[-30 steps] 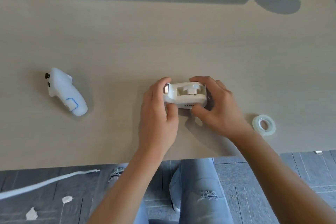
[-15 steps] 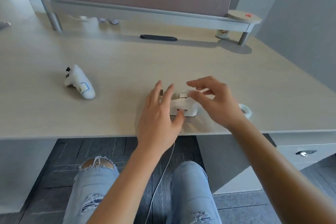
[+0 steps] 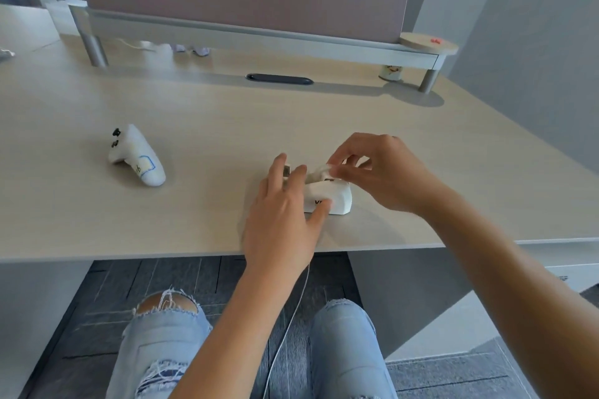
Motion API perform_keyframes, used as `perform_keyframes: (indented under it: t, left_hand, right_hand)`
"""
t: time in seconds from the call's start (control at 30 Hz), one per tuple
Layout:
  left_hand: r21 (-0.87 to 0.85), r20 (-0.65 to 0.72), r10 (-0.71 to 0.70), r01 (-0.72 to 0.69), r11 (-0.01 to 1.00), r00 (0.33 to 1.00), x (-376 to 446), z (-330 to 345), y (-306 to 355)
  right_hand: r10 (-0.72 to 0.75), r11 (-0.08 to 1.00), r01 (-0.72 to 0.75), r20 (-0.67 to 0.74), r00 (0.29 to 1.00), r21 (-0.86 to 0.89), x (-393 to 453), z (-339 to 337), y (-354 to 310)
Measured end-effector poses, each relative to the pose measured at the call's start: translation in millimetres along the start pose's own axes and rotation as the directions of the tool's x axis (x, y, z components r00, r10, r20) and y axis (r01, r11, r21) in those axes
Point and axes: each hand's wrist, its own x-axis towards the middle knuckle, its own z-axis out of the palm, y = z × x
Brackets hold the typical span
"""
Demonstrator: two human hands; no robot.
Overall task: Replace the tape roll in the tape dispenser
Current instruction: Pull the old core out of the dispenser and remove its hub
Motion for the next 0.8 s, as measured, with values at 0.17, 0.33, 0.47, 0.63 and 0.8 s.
perform_keyframes:
  t: [0.17, 0.33, 0.47, 0.63, 0.8]
  left_hand:
    - [-0.015, -0.016, 0.025, -0.025, 1.0, 1.0, 0.9, 3.7, -2.5]
    - [-0.239, -0.258, 0.049, -0.114, 0.964, 0.965, 3.9, 0.9, 1.4]
    - [-0.443, -0.423, -0.01, -0.197, 0.874, 0.906, 10.8, -13.0, 25.6]
    - [-0.747, -0.142, -0.088, -0.048, 0.664, 0.986, 17.6, -20.9, 55.1]
    - [-0.846, 0.015, -0.12, 0.077, 0.528, 0.993, 23.5, -13.5, 67.6]
  right_hand:
    - [0.086, 0.952, -0.039, -0.144, 0.986, 0.302, -1.5, -4.3, 5.1]
    - [0.276, 0.726, -0.113, -0.136, 0.952, 0.679, -7.5, -5.6, 4.2]
    - [0.321, 0.56, -0.136, -0.063, 0.945, 0.817, -20.9, -9.6, 6.4]
    - [0.328, 0.52, -0.107, -0.083, 0.941, 0.847, -36.0, -18.9, 10.9]
    - [0.36, 0.529, -0.089, -0.128, 0.924, 0.844, -50.0, -30.6, 11.8]
